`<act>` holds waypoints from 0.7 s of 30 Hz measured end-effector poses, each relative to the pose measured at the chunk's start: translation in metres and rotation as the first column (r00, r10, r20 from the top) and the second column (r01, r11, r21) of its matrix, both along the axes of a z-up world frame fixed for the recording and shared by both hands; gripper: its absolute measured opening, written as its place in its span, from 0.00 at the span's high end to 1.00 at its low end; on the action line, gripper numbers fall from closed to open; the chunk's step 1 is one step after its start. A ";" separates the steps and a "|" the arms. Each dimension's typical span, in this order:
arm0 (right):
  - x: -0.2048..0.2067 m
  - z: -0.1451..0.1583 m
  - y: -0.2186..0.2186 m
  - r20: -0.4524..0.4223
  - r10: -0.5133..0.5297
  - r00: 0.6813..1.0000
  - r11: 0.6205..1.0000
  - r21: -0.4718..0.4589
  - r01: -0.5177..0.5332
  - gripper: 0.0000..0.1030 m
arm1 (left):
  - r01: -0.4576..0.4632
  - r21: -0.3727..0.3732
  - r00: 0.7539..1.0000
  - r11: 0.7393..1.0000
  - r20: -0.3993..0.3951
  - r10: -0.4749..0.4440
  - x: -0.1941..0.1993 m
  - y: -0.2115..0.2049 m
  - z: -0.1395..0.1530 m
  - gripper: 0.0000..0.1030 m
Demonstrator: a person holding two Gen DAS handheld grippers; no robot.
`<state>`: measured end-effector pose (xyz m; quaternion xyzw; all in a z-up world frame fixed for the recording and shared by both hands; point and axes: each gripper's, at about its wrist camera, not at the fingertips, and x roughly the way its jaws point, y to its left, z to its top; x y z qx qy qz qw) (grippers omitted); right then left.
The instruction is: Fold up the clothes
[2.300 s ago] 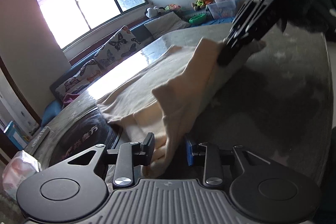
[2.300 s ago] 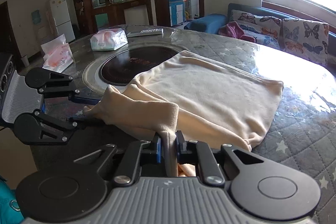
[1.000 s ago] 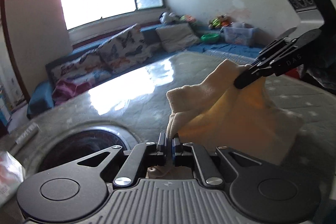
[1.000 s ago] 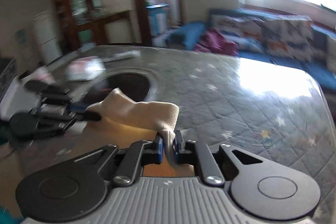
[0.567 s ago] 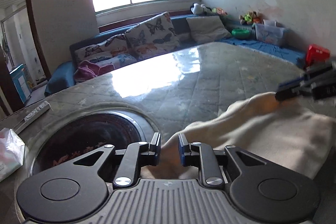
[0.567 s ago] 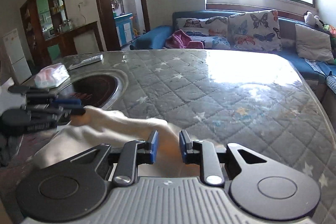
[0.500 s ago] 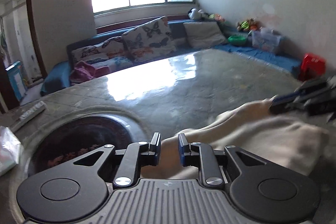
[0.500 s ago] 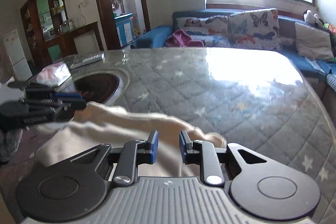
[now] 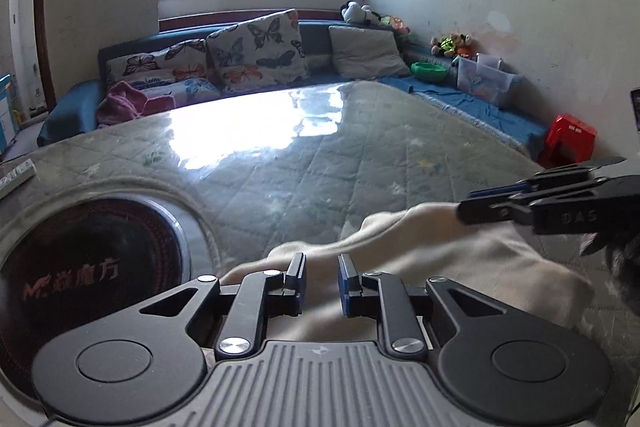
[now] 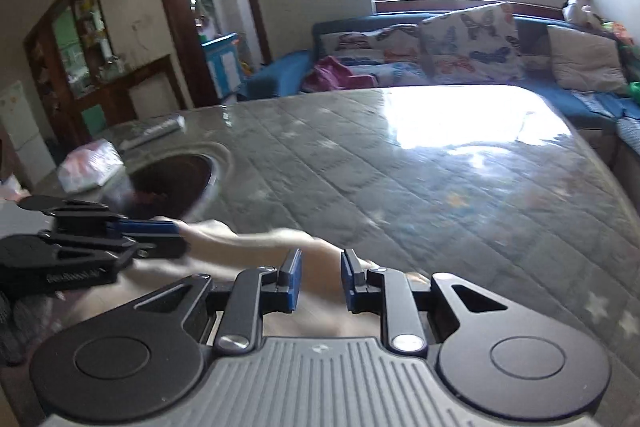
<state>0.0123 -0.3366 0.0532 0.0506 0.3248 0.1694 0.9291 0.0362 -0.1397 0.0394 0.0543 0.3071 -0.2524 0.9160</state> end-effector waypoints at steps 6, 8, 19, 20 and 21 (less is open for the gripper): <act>0.031 -0.015 0.028 -0.061 0.018 0.998 0.998 -0.057 -0.021 0.80 | -0.021 0.012 0.999 1.000 -0.029 0.022 0.018 -0.006 -0.013 0.81; 0.032 -0.017 0.031 -0.049 0.020 0.999 0.997 -0.080 -0.024 0.80 | -0.023 0.018 0.999 1.000 -0.027 0.023 0.021 -0.006 -0.017 0.80; 0.007 -0.013 0.058 -0.005 0.095 0.995 0.984 -0.154 -0.095 0.77 | -0.029 -0.022 0.999 0.999 0.012 0.030 -0.005 -0.004 -0.002 0.79; 0.007 -0.013 0.059 0.000 0.094 0.996 0.983 -0.157 -0.093 0.77 | -0.034 -0.011 0.999 0.999 0.009 0.034 -0.006 -0.005 -0.004 0.79; 0.006 -0.013 0.060 0.006 0.093 0.996 0.983 -0.160 -0.090 0.77 | -0.040 0.000 0.999 0.999 0.006 0.040 -0.006 -0.004 -0.005 0.79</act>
